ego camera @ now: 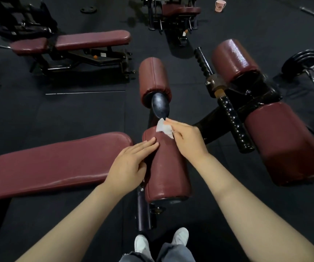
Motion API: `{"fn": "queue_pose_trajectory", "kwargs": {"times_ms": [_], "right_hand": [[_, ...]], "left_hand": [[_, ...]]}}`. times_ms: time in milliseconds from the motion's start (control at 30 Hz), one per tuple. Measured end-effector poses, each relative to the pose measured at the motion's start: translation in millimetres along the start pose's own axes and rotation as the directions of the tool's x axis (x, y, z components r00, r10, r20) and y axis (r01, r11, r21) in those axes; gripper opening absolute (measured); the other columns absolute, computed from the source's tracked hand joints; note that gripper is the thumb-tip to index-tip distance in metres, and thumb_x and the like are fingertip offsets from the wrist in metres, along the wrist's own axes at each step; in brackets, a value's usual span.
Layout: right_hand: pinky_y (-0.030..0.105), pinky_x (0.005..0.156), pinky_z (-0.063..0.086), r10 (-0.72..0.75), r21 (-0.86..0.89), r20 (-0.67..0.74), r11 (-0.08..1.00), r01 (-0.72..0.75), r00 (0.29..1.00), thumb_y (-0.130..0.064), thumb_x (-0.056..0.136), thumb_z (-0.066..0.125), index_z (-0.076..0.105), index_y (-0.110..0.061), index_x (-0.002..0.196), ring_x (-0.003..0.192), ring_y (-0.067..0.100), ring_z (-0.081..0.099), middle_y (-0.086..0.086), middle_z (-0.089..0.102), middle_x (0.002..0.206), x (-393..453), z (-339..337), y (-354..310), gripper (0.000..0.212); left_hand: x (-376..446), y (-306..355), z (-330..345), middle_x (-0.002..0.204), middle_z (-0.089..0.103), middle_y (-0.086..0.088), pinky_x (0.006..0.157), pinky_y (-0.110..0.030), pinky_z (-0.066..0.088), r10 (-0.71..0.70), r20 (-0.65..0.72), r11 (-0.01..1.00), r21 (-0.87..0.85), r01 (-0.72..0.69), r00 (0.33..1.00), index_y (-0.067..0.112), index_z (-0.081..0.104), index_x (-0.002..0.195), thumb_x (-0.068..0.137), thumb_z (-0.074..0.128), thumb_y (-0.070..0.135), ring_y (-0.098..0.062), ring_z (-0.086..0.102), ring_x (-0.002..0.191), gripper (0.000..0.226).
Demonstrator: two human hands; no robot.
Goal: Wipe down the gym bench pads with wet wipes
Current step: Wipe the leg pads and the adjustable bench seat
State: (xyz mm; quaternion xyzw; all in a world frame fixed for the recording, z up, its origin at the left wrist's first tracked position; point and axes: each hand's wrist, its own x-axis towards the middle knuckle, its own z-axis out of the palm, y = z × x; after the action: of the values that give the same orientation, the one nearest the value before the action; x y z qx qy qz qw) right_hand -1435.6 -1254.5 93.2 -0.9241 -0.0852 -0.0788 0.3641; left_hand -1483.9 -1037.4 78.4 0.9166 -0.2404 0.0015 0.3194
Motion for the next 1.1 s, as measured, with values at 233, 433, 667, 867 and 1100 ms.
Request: {"fn": "queue_pose_trajectory", "kwargs": {"times_ms": [233, 433, 667, 867, 1100], "right_hand": [[0.036, 0.109, 0.042, -0.434, 0.085, 0.194, 0.901, 0.426, 0.880, -0.002, 0.095, 0.047, 0.069, -0.009, 0.119, 0.128, 0.013, 0.054, 0.002, 0.062, 0.131, -128, -17, -22, 0.033], [0.034, 0.111, 0.035, -0.277, -0.113, 0.128, 0.950, 0.292, 0.952, 0.000, 0.088, 0.041, 0.068, -0.003, 0.120, 0.122, 0.025, 0.058, 0.010, 0.063, 0.129, 0, -6, -1, 0.041], [0.031, 0.114, 0.035, -0.218, 0.034, 0.128, 0.976, 0.215, 0.968, 0.010, 0.088, 0.047, 0.067, -0.009, 0.121, 0.129, 0.006, 0.051, -0.003, 0.059, 0.133, -65, -14, -15, 0.043], [0.036, 0.109, 0.042, -0.574, -0.035, 0.273, 0.796, 0.604, 0.772, -0.003, 0.100, 0.039, 0.074, -0.010, 0.111, 0.124, 0.014, 0.057, 0.002, 0.067, 0.125, -109, -16, -25, 0.037], [0.028, 0.112, 0.034, -0.193, -0.160, 0.127, 0.964, 0.212, 0.973, 0.001, 0.086, 0.041, 0.073, -0.009, 0.113, 0.123, 0.025, 0.058, 0.008, 0.065, 0.126, 21, 3, -8, 0.043]], "left_hand": [[-17, -19, 6, 0.150, 0.040, 0.023, 0.119, -0.026, 0.028, -0.176, 0.046, 0.930, -0.318, 0.182, 0.983, 0.026, 0.050, 0.144, 0.080, 0.046, -0.018, 0.008, 0.032, 0.140, 0.078], [-1, -10, -9, 0.140, 0.054, 0.020, 0.116, -0.021, 0.031, -0.266, 0.010, 0.924, -0.280, 0.258, 0.964, 0.026, 0.062, 0.132, 0.081, 0.048, -0.010, 0.008, 0.042, 0.131, 0.065], [3, -7, -4, 0.159, 0.026, 0.017, 0.120, -0.032, 0.024, -0.075, 0.114, 0.987, -0.131, 0.089, 0.991, 0.032, 0.031, 0.154, 0.074, 0.045, 0.005, 0.000, 0.028, 0.145, 0.086], [-17, -32, 12, 0.155, 0.039, 0.006, 0.121, -0.034, 0.023, -0.217, 0.191, 0.959, -0.142, 0.245, 0.957, 0.030, 0.032, 0.152, 0.077, 0.045, 0.002, -0.012, 0.029, 0.147, 0.082], [-24, -28, 19, 0.155, 0.036, 0.011, 0.122, -0.029, 0.019, -0.332, 0.206, 0.857, -0.341, 0.385, 0.921, 0.047, 0.032, 0.144, 0.082, 0.044, -0.009, 0.000, 0.026, 0.145, 0.083]]}}
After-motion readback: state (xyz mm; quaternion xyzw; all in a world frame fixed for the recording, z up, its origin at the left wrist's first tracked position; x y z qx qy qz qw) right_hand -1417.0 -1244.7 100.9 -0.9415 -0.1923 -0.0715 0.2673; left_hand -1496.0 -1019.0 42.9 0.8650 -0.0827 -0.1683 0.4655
